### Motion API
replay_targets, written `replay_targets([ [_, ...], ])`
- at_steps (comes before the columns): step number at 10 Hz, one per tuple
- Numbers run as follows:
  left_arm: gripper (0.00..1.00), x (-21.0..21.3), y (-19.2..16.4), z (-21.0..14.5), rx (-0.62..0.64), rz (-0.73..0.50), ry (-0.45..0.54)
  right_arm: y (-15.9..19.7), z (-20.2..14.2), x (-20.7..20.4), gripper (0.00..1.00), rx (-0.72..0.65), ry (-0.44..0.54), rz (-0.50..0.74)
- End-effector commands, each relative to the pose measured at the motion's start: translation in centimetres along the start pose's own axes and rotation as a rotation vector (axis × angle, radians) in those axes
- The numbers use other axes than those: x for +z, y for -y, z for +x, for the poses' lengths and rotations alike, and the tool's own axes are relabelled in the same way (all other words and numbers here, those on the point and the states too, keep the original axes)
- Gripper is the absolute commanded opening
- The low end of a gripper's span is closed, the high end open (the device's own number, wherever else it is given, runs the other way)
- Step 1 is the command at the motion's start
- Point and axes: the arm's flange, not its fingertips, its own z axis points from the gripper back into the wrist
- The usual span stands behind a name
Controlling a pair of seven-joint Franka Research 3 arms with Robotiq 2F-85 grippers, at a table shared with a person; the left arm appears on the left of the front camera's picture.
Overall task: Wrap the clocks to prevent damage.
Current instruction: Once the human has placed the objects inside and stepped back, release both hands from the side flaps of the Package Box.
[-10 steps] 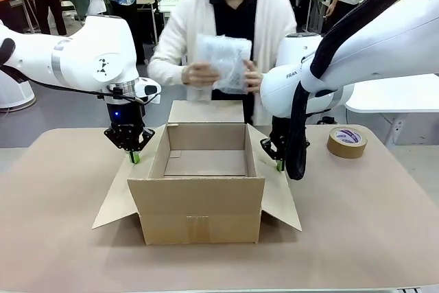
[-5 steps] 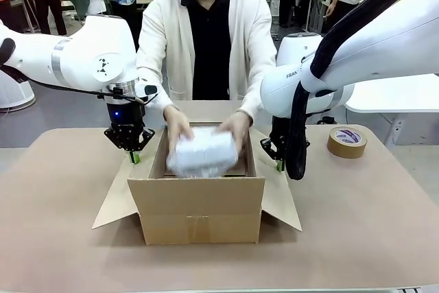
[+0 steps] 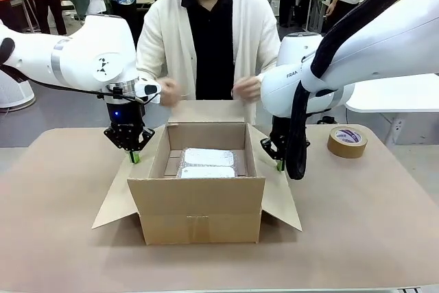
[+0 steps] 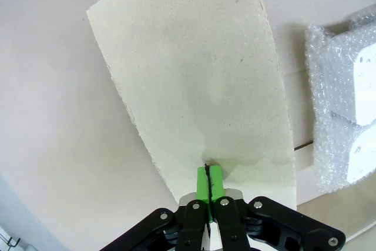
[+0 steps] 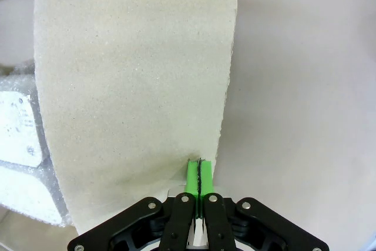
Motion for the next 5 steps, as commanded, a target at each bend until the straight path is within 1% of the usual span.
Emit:
replay_targets([
  [1, 0.00, -0.09, 0.02, -0.04, -0.003, 0.005, -0.009, -0.03, 0.00, -0.01, 0.01, -0.004, 0.000, 0.001],
  [5, 0.00, -0.09, 0.02, -0.04, -0.003, 0.005, -0.009, -0.03, 0.00, -0.01, 0.01, -0.004, 0.000, 0.001],
])
